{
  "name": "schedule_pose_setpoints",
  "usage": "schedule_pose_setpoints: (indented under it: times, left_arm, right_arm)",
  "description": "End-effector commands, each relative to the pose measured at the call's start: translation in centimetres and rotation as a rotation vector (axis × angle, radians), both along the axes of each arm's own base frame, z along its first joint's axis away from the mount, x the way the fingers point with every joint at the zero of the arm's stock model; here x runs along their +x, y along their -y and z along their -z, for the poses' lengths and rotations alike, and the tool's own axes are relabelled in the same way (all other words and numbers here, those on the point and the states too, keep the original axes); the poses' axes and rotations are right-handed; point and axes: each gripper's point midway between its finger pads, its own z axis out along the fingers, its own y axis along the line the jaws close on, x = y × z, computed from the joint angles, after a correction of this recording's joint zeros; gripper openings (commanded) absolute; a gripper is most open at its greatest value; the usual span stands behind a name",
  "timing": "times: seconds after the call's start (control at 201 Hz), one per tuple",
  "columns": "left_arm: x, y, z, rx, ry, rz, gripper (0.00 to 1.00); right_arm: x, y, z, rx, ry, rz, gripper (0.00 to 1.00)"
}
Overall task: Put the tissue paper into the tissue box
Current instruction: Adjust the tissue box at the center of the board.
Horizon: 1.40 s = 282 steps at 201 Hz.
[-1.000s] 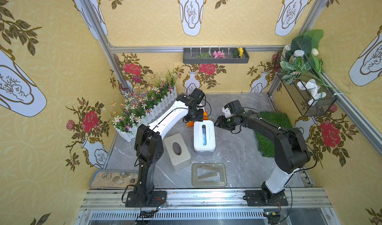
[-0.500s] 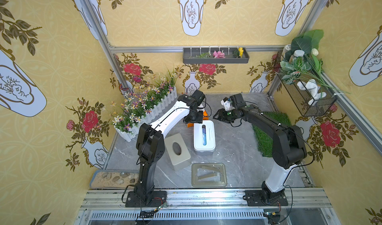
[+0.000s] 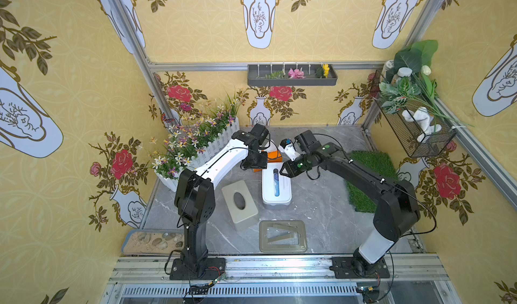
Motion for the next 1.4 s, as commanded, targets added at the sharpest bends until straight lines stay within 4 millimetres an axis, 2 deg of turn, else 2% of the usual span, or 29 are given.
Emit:
schedule_pose_setpoints:
  times: [0.0,0.075,0.149,0.254,0.373,0.572,0.836,1.03,1.185,1.339,1.399]
  left_arm:
    - [-0.3,1.2,0.2,-0.066,-0.017,0.017,0.57]
    - [-0.8,1.5,0.3,-0.082,-0.035,0.019,0.57]
    - [-1.2,1.4,0.3,-0.07,-0.033,0.02,0.57]
    - [-1.8,1.1,0.2,-0.044,-0.029,0.019,0.56]
    - [-1.7,0.6,-0.2,-0.035,0.001,-0.006,0.55]
    - [-1.5,-0.5,-0.3,-0.007,0.03,-0.043,0.55]
    - [-1.7,-2.2,-0.5,0.006,0.06,-0.103,0.54]
    - [-2.4,-2.8,-0.3,0.009,0.06,-0.11,0.54]
    - [-2.7,-3.1,-0.3,0.009,0.065,-0.112,0.55]
    - [-2.9,-3.3,-0.3,0.012,0.07,-0.114,0.55]
    - [-3.0,-3.4,-0.4,0.013,0.075,-0.114,0.55]
  right_arm:
    - [-0.6,0.5,1.0,-0.096,0.025,-0.05,0.45]
    - [0.0,1.2,1.8,-0.142,0.002,0.028,0.45]
    - [0.6,2.0,1.9,-0.172,-0.008,0.116,0.49]
    - [0.9,2.8,1.2,-0.17,-0.022,0.234,0.56]
    - [0.0,2.9,1.3,-0.178,-0.066,0.317,0.61]
    - [-1.5,3.3,3.6,-0.287,-0.135,0.416,0.63]
    - [-1.6,3.3,4.3,-0.297,-0.152,0.493,0.56]
    - [-1.7,1.5,4.6,-0.283,-0.164,0.477,0.54]
    - [-1.7,1.8,5.4,-0.332,-0.172,0.493,0.42]
    - [-1.7,2.0,6.2,-0.367,-0.184,0.506,0.38]
    - [-1.5,2.0,6.1,-0.365,-0.179,0.513,0.33]
